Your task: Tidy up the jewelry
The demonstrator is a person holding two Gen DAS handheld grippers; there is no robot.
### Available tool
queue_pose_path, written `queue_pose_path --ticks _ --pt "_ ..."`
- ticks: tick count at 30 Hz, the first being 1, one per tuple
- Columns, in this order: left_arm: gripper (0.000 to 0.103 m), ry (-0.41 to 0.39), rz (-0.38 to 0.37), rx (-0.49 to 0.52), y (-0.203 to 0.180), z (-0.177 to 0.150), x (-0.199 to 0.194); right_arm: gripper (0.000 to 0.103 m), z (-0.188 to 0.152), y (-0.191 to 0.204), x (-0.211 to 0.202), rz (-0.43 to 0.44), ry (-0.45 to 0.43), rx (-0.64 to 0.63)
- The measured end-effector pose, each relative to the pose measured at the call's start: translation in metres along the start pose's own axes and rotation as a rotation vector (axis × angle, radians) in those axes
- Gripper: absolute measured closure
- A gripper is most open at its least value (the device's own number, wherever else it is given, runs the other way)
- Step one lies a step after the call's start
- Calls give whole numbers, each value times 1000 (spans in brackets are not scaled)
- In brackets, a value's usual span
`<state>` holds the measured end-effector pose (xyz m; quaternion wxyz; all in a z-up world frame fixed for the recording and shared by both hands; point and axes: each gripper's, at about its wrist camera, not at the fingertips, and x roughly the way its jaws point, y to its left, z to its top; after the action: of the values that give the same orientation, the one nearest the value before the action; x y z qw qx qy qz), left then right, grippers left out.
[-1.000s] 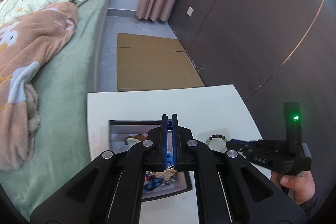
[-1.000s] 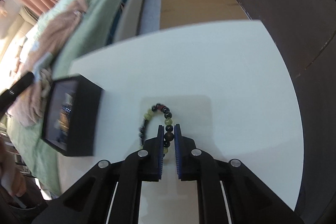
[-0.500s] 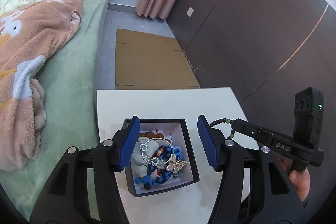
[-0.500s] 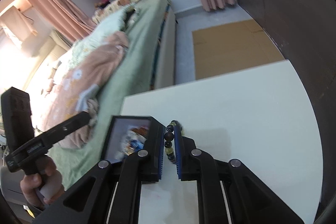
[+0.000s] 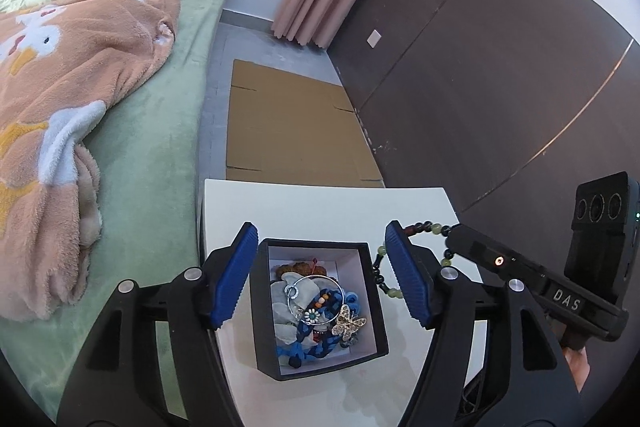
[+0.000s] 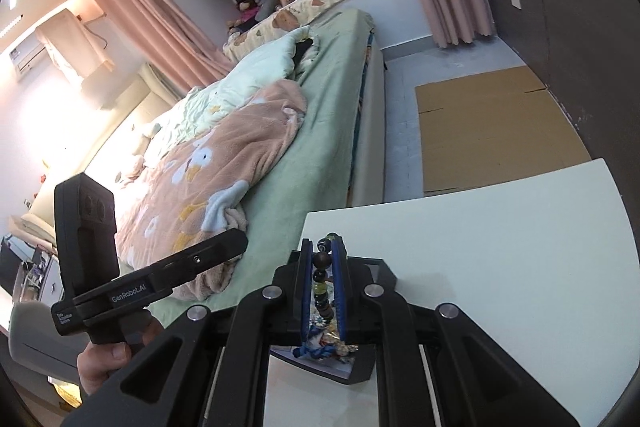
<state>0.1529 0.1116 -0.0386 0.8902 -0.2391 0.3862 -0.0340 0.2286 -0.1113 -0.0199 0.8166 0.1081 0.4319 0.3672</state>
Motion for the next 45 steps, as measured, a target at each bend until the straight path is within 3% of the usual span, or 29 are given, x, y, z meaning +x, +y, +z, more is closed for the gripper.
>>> queue_pose_path --ticks 4,6,9,16,23,30,33,36,45 --pt "36 1 0 1 0 0 0 90 -2 6 8 -5 -1 -13" --pt "36 1 0 1 0 0 0 88 -3 11 15 33 15 -27" --pt "36 0 3 4 0 -1 -1 42 -6 8 22 70 51 -1" --pt "36 4 13 2 -1 -1 -2 39 -9 -21 1 -4 20 56" --pt "23 14 38 48 -14 -7 -1 37 -15 -48 -15 -62 34 100" --pt "8 26 111 111 -39 -20 -10 17 -23 -55 -39 -115 20 88" --pt "5 -5 134 149 -55 -33 -26 7 -24 -52 -57 -133 -1 70" --pt "5 -35 177 159 -67 -43 -42 8 -26 -47 -75 -156 -17 35" --pt "5 -117 204 174 -89 -64 -81 8 -51 -45 -119 -225 -33 -12"
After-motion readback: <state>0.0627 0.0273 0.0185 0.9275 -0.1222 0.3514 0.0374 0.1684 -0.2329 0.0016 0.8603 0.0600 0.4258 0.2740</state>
